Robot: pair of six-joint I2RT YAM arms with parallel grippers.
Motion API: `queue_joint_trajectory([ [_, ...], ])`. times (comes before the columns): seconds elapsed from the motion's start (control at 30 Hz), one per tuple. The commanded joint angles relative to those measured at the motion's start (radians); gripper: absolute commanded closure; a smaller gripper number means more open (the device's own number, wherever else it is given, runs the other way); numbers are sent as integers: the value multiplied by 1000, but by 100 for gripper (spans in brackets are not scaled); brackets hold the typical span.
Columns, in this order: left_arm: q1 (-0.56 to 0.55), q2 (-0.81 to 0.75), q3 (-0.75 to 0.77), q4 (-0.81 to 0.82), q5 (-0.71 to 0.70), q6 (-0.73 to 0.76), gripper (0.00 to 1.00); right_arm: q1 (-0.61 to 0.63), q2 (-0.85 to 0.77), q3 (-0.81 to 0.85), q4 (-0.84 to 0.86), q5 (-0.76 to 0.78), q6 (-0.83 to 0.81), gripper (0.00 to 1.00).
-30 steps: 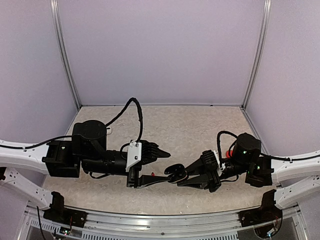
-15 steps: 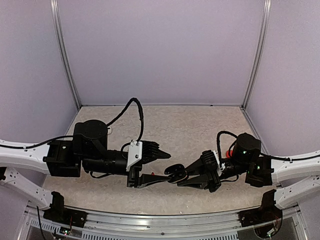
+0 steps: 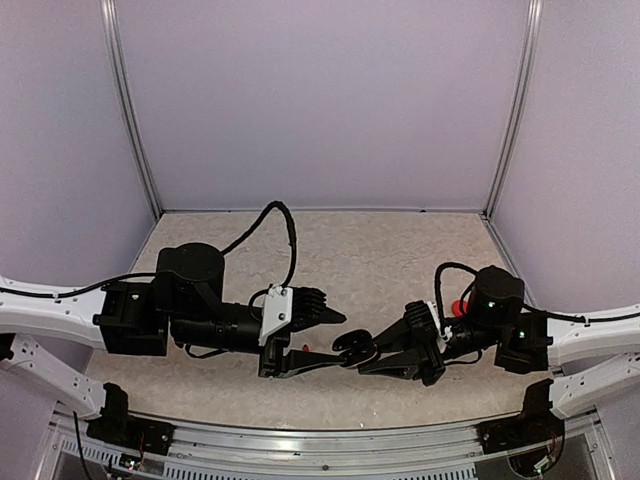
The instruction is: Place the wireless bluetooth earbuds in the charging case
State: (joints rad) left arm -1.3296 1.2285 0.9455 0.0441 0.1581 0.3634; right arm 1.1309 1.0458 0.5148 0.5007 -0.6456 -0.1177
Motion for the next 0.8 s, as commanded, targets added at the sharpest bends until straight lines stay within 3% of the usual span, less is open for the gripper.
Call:
queue_joint_trajectory([
  [0.0,14,42,9,-13,-53,4,44,9,-27,17,76,-11,10,100],
  [0.77,-16,-45,-18,31,-1,22,26,7,-23,-2,75,93,23,100],
])
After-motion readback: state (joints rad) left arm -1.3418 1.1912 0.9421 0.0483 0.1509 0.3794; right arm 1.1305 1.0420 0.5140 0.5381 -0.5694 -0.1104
